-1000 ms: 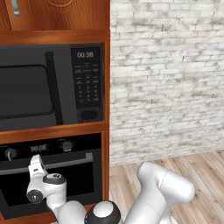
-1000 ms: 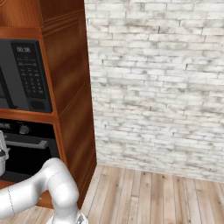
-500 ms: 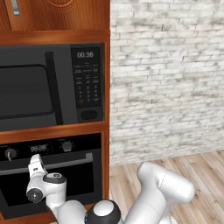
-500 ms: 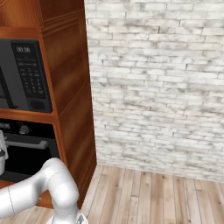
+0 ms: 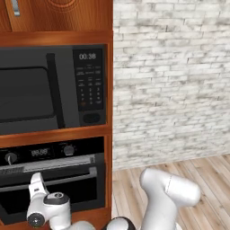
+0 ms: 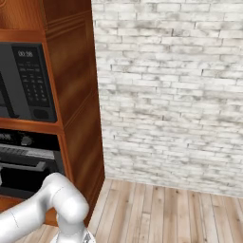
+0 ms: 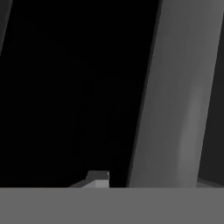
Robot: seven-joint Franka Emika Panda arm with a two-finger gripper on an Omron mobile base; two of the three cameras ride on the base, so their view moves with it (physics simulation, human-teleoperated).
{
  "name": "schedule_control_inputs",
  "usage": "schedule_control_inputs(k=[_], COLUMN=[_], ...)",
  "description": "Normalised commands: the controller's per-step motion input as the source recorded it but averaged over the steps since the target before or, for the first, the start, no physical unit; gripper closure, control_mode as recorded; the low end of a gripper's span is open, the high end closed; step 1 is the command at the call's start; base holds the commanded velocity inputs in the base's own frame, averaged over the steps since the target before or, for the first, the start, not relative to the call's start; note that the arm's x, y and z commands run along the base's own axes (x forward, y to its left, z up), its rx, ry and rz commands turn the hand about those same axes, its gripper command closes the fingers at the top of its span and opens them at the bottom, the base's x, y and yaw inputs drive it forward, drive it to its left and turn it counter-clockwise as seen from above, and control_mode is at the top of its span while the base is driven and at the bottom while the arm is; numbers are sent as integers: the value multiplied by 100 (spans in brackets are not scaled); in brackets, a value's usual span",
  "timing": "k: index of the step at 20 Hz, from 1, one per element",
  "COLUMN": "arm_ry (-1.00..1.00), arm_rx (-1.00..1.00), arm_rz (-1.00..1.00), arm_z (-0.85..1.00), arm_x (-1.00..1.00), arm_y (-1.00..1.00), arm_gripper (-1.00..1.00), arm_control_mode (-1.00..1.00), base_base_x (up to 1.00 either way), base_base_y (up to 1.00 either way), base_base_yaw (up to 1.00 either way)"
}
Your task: Take the fish from the oven and place it on the plate on the counter.
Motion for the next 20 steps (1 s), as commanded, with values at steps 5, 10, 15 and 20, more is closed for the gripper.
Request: schedule_control_inputs(k=[5, 10, 15, 20], arm_ry=[2, 5, 12, 18], arm_rx=[0, 0, 0, 0], arm_rz=[0, 0, 0, 0], arm_z=[-100, -100, -100, -100], arm_x=[-100, -100, -100, -100], arm_y=[0, 0, 0, 0], arm_gripper=[100, 100, 100, 100], arm_control_mode=[-100, -100, -100, -100], base_base_x=[0, 0, 0, 0], base_base_y=[0, 0, 0, 0], base_base_yaw=[0, 0, 0, 0])
